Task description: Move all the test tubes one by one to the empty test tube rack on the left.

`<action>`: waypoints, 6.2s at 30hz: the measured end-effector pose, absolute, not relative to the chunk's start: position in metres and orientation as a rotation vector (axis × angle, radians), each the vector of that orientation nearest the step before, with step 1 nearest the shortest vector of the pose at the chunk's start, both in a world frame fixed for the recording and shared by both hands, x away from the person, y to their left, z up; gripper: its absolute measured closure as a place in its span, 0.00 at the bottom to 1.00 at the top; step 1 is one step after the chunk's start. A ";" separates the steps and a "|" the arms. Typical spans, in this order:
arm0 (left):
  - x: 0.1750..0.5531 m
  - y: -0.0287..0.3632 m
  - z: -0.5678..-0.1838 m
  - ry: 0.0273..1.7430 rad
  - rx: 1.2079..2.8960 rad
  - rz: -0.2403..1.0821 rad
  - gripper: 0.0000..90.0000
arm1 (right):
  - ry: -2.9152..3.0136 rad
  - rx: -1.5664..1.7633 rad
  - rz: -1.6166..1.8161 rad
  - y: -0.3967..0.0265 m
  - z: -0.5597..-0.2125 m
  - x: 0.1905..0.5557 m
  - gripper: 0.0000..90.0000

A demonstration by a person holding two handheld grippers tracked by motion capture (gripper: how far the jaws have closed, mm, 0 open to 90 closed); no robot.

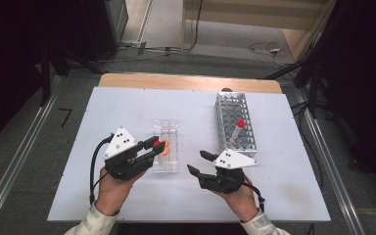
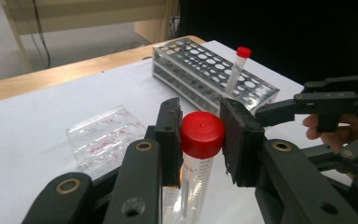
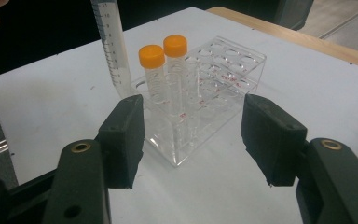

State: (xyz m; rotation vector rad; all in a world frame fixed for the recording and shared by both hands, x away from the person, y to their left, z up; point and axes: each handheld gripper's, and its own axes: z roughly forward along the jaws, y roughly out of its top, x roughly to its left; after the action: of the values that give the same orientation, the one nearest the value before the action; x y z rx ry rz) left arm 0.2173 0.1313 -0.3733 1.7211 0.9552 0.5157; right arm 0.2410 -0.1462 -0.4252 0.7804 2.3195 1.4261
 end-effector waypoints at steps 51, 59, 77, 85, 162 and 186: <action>0.246 0.121 -0.419 1.077 1.716 0.686 0.77 | 2.300 0.821 1.392 -0.154 -0.429 0.249 0.42; 0.246 0.121 -0.419 1.077 1.717 0.677 0.73 | 2.296 0.822 1.393 -0.154 -0.429 0.249 0.42; 0.246 0.125 -0.417 1.087 1.689 0.667 0.50 | 2.150 0.941 1.278 -0.180 -0.433 0.269 0.42; 0.247 0.124 -0.418 1.117 1.673 0.690 0.33 | 2.038 1.067 1.228 -0.201 -0.434 0.285 0.30; 0.237 0.117 -0.407 1.090 1.640 0.605 0.21 | 2.016 1.008 1.354 -0.206 -0.399 0.277 0.80; 0.228 0.104 -0.401 1.016 1.666 0.549 0.23 | 2.252 0.876 1.345 -0.161 -0.419 0.257 0.80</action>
State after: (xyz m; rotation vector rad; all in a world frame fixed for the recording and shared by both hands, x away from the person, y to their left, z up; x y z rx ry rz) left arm 0.2281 0.1035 -0.4008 1.6662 1.0163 0.5485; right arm 0.2575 -0.1611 -0.4190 0.8757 2.2516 1.3454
